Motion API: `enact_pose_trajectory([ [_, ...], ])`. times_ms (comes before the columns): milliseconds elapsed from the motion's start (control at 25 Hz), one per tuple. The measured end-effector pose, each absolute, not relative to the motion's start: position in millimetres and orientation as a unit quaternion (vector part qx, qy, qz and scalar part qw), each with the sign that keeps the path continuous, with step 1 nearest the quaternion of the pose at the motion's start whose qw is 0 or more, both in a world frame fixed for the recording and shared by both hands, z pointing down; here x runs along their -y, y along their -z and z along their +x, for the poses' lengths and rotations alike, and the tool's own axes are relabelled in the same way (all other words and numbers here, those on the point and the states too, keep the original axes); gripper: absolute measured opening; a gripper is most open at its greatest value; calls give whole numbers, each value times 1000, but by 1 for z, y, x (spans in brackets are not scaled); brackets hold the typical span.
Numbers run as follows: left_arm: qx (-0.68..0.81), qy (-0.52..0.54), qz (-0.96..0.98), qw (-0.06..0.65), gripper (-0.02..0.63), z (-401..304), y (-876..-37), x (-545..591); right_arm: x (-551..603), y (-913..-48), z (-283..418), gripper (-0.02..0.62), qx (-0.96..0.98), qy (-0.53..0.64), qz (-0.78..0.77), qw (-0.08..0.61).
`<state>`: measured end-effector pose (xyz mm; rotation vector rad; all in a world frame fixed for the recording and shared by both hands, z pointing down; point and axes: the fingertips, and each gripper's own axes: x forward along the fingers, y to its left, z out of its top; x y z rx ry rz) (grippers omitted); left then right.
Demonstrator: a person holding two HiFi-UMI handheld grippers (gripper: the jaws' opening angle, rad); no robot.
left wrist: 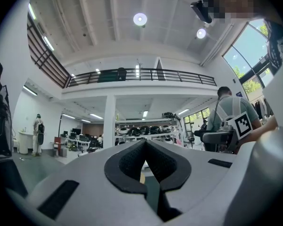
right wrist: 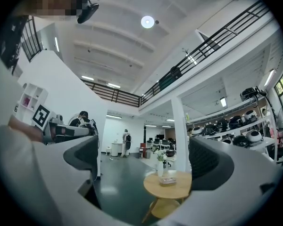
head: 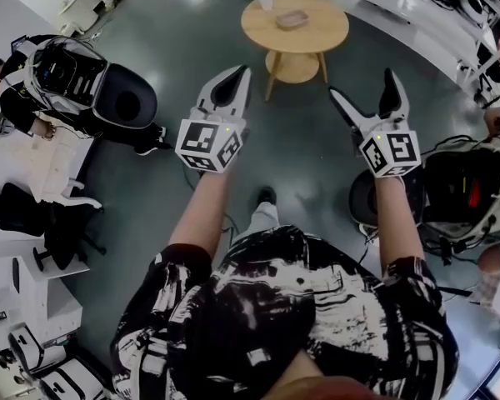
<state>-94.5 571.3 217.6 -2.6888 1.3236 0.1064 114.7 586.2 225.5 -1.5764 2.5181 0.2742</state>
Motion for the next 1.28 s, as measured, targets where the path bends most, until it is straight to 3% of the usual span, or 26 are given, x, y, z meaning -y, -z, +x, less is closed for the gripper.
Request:
enact_pose_trajectory([
  [280, -434, -47, -897, 70, 0, -97, -228, -500, -525, -235, 111, 574, -839, -96, -531, 70],
  [920, -392, -51, -917, 59, 0, -140, -233, -210, -259, -225, 60, 574, -818, -103, -563, 59],
  [1280, -385, -45, -920, 57, 0, -128, -243, -139, -190, -232, 73, 572, -813, -104, -570, 60],
])
